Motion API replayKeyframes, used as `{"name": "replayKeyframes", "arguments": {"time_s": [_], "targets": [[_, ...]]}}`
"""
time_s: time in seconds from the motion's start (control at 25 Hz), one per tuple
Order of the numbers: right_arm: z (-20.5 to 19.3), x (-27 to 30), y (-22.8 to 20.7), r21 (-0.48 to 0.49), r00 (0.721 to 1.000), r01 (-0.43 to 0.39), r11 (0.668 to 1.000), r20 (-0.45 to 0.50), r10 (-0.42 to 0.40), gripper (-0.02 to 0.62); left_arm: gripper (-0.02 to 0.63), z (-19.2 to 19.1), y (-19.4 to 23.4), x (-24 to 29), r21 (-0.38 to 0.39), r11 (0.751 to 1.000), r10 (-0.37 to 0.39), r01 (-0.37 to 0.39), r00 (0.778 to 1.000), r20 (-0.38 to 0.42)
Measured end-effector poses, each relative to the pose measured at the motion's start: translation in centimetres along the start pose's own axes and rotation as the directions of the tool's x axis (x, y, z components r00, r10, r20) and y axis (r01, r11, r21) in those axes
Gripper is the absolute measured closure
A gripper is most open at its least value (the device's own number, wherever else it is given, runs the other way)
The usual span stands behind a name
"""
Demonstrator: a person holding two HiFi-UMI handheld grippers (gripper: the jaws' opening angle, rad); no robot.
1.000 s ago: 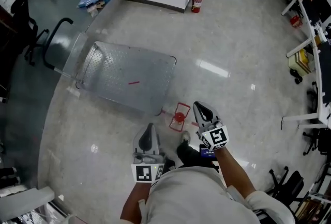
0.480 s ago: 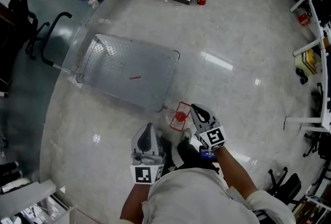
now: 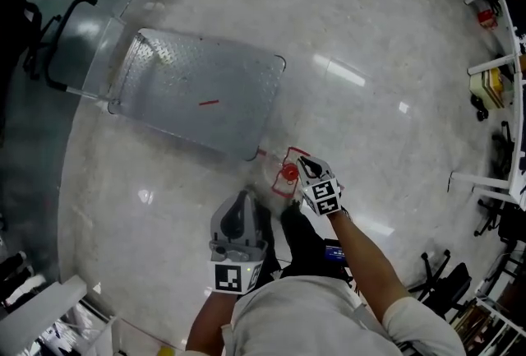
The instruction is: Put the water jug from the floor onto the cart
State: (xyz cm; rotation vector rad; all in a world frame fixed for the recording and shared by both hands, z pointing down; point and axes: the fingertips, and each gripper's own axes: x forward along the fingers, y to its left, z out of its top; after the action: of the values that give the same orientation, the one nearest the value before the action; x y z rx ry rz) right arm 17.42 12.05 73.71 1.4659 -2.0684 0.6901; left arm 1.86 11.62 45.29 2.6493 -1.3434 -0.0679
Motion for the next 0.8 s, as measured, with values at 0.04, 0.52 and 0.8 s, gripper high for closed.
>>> {"name": "replayKeyframes", "arguments": {"time_s": [0.04, 0.52, 0.8], "targets": [[-1.9, 1.0, 0.3, 0.004, 0.998, -0.008, 1.000, -0.055, 0.008, 0.581, 0.607, -0.5, 0.3, -0.1, -0.009, 1.000, 0.002, -0.002, 1.000, -0.014], [-16.9, 9.0, 2.3, -0.008, 0.890, -0.088, 0.996, -0.449, 0.074, 0.383, 0.607, -7.5, 2.6, 0.1, -0.079, 0.997, -0.024, 0.014, 0.992, -0.124], [-22.0, 11.5, 2.3, 0.005, 0.837, -0.088, 0.996, -0.542, 0.076, 0.310, 0.607, -11.8, 3.8, -1.0, -0.121, 0.992, 0.003, -0.025, 0.984, -0.176]]}}
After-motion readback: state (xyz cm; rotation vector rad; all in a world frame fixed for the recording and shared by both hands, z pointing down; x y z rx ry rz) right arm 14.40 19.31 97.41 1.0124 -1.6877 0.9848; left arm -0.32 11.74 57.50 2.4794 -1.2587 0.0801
